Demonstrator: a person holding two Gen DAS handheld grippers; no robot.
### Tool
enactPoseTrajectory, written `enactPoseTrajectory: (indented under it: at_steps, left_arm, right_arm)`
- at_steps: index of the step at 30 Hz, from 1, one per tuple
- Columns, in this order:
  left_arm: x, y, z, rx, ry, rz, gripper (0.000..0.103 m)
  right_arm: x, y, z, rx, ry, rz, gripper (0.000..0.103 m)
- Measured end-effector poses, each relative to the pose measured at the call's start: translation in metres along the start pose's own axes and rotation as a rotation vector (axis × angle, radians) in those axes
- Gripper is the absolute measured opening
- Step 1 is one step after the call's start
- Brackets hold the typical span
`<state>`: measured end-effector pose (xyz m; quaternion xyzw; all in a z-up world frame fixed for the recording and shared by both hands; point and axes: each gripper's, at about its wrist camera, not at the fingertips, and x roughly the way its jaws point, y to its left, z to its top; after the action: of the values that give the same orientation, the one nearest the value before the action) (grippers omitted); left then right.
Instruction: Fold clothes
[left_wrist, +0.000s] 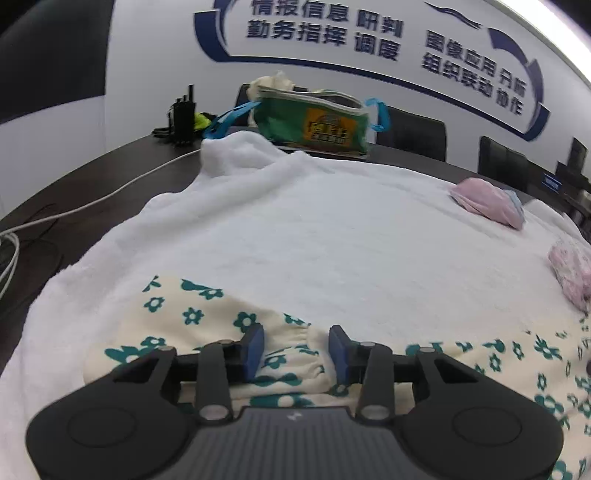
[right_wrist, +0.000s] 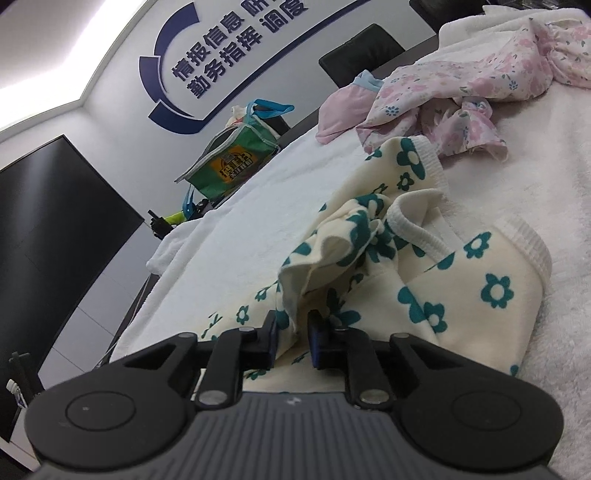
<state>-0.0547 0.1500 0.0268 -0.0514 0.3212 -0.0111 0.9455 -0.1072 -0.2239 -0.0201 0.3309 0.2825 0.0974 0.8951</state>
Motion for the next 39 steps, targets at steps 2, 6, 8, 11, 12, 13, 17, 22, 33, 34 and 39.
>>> enactPoseTrajectory:
  at_steps: [2,6,8,11,12,13,17,22,33,34,39]
  left_arm:
    - [0.0,0.002,0.0,-0.021,-0.006,0.006,0.036]
    - [0.0,0.009,0.001,-0.076,-0.022,0.004,0.03]
    - [0.001,0.014,0.003,-0.096,-0.024,-0.003,0.03]
    - [-0.006,0.013,0.006,-0.111,-0.02,-0.008,0.031]
    - [-0.014,0.011,0.011,-0.1,-0.022,-0.024,0.03]
    - [-0.021,0.01,0.017,-0.088,-0.024,-0.04,0.03]
    - [-0.048,-0.032,0.056,0.157,-0.056,-0.17,0.044]
    - [-0.045,-0.153,0.076,0.619,-0.038,-0.471,0.08]
    - [0.082,-0.245,0.047,0.822,0.266,-0.89,0.079]
    - [0.088,-0.242,0.05,0.787,0.284,-0.904,0.079]
    - [0.088,-0.237,0.049,0.681,0.316,-0.912,0.033]
  right_arm:
    - [0.0,-0.003,0.0,0.013,-0.007,-0.007,0.005]
    - [-0.003,-0.004,-0.002,0.017,-0.03,-0.023,0.003]
    - [-0.005,-0.003,-0.003,0.017,-0.045,-0.035,0.003]
    - [-0.012,-0.004,-0.002,0.018,-0.036,-0.028,0.004]
    - [-0.016,-0.003,-0.001,0.017,-0.032,-0.024,0.007]
    - [-0.019,-0.003,0.0,0.016,-0.027,-0.021,0.008]
    - [-0.064,0.007,0.004,-0.08,-0.01,-0.048,0.052]
    - [-0.101,-0.003,0.003,-0.106,0.063,-0.144,0.056]
    - [-0.08,-0.047,-0.016,0.178,-0.076,-0.02,0.056]
    - [-0.078,-0.048,-0.015,0.181,-0.086,-0.007,0.056]
    - [-0.059,-0.037,-0.008,0.143,-0.09,0.006,0.02]
